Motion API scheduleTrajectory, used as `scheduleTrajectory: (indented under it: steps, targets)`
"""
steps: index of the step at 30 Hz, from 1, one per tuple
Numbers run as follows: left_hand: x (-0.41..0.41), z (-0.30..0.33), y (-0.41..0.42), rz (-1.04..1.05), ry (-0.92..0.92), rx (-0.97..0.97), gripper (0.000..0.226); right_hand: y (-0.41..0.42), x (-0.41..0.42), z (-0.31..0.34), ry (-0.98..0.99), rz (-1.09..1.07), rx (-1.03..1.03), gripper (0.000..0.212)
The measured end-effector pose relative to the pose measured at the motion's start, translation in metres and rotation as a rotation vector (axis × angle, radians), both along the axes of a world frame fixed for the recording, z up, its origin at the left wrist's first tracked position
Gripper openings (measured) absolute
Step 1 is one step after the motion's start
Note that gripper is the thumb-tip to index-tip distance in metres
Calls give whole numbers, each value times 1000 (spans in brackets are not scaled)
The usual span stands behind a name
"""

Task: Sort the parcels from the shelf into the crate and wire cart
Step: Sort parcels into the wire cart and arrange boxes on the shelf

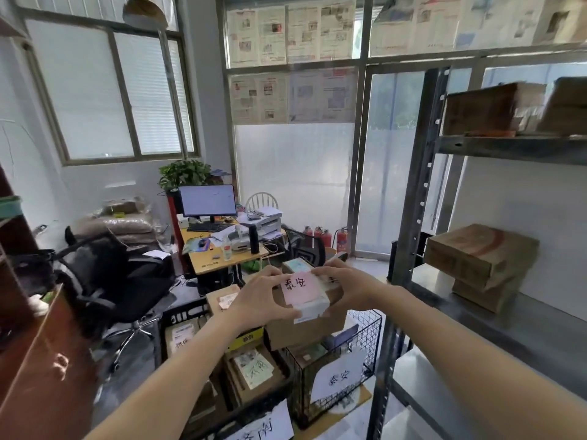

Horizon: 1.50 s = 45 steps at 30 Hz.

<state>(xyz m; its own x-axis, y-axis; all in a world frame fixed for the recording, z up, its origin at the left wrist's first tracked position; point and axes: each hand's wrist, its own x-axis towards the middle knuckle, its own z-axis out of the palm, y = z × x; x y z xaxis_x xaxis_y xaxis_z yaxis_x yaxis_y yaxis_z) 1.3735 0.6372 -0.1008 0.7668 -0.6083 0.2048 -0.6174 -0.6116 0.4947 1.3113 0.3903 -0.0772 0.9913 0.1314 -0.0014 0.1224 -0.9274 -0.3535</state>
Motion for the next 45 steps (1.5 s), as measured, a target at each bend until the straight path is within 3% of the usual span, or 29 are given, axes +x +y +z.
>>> scheduleTrajectory:
  steps: [10, 16, 21, 23, 33, 39, 45]
  targets:
    - [84, -56, -30, 17, 128, 119, 99, -62, 84, -56, 67, -12, 35, 97]
    - [164, -122, -33, 93, 235, 103, 99, -104, 144, -114, 161, -70, 35, 99]
    - [198, -169, -53, 105, 231, 166, 68, -122, 170, -170, 264, -27, 21, 94]
    - [207, -190, -59, 110, 288, 146, 67, -126, 176, -190, 281, -34, 47, 91]
    - [209, -247, -82, 162, 376, 180, 65, -128, 205, -256, 383, 195, 70, 88]
    - [181, -262, -89, 223, 360, 239, 63, -133, 207, -292, 443, 237, 122, 86]
    - [158, -279, -87, 319, 317, 215, 56, -129, 221, -317, 625, 257, 186, 86]
